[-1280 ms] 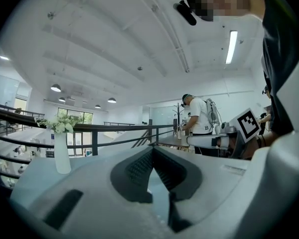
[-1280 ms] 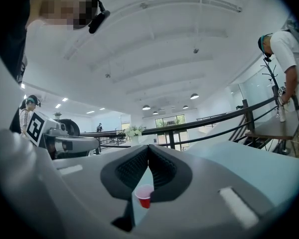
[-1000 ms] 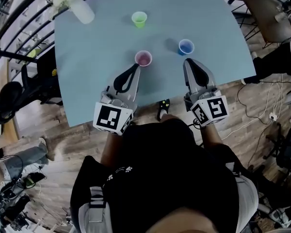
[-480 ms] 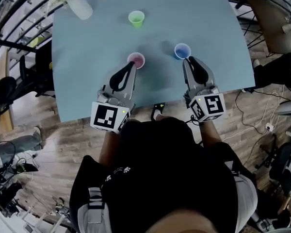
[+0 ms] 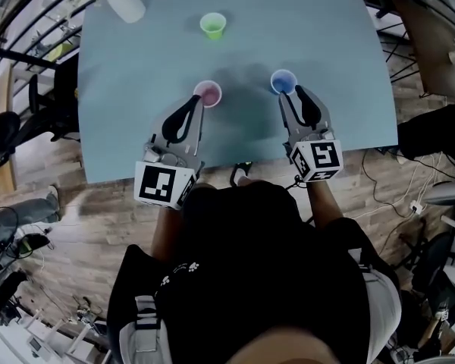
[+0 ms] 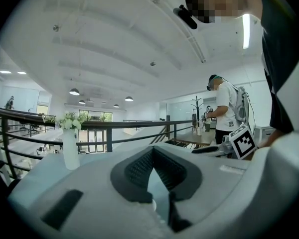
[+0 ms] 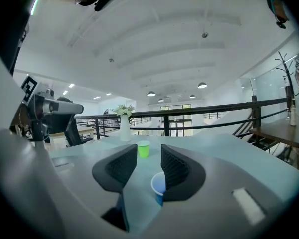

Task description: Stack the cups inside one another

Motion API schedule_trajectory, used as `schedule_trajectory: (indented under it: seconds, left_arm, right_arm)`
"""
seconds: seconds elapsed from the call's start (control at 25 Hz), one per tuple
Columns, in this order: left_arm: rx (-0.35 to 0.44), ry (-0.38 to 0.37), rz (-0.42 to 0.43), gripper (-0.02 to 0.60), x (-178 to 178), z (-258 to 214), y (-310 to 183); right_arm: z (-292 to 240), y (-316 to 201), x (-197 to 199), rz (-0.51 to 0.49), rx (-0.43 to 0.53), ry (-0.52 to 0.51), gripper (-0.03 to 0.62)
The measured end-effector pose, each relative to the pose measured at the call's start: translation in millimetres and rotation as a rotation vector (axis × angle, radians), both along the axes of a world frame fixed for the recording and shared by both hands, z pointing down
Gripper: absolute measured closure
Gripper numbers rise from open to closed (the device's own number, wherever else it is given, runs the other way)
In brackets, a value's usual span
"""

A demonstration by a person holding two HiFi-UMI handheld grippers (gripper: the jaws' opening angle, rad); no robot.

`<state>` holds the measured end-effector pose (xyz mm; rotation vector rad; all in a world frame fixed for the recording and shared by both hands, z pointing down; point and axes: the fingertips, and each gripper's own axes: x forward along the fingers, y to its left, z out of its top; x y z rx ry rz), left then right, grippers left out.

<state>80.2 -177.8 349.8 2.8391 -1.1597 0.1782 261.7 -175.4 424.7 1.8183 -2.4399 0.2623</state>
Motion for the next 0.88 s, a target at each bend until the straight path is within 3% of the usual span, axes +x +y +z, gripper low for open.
schedule_trajectory:
  seconds: [0.4, 0.88]
  left_arm:
    - [-0.007, -0.027, -0.049, 0.592, -8.1, 3.9, -0.2]
    - [-0.024, -0.011, -0.117, 0.592, -17.3, 1.2, -5.3]
  right_arm:
    - [42.5, -15.1, 9.3, -0.016, -0.076, 0.044, 0.323]
    - [75.8, -33.5, 17.2, -0.011, -0.145, 0.097, 0.246]
